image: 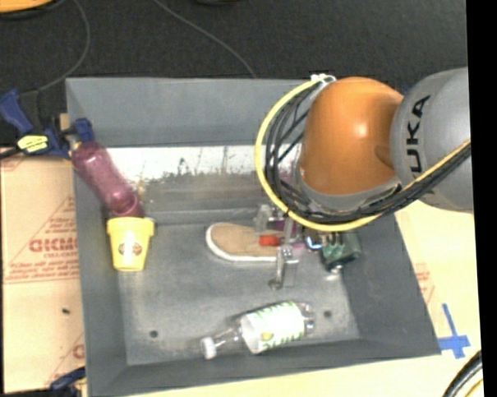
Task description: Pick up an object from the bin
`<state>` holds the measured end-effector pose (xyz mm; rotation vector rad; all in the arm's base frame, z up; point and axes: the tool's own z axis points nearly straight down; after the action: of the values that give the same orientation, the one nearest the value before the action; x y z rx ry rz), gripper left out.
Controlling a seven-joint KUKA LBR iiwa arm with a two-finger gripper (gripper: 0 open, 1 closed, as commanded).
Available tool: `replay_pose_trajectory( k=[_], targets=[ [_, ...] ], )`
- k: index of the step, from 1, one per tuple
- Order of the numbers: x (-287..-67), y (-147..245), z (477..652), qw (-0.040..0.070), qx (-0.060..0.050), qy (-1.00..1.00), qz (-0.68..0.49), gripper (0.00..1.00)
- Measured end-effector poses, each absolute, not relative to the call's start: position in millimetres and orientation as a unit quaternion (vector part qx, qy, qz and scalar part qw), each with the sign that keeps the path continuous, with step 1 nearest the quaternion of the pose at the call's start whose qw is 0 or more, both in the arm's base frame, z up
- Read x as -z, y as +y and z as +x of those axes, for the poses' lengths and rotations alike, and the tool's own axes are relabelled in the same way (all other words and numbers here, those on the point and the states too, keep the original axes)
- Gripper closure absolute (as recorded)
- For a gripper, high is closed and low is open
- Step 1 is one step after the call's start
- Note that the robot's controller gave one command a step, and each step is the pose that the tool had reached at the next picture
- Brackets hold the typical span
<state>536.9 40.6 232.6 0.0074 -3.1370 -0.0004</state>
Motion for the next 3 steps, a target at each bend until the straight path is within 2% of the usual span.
replay_pose_trajectory(
  k=[1, 2, 3],
  targets=[
    [-237, 41, 538.0, -0.002, 0.001, -1.0, 0.002, 0.0],
    [-112, 40, 615.7, -0.004, 0.001, -1.0, -0.001, 0.0],
    [-141, 43, 508.8, -0.001, 0.0, -0.982, 0.191, 0.0]
  ],
)
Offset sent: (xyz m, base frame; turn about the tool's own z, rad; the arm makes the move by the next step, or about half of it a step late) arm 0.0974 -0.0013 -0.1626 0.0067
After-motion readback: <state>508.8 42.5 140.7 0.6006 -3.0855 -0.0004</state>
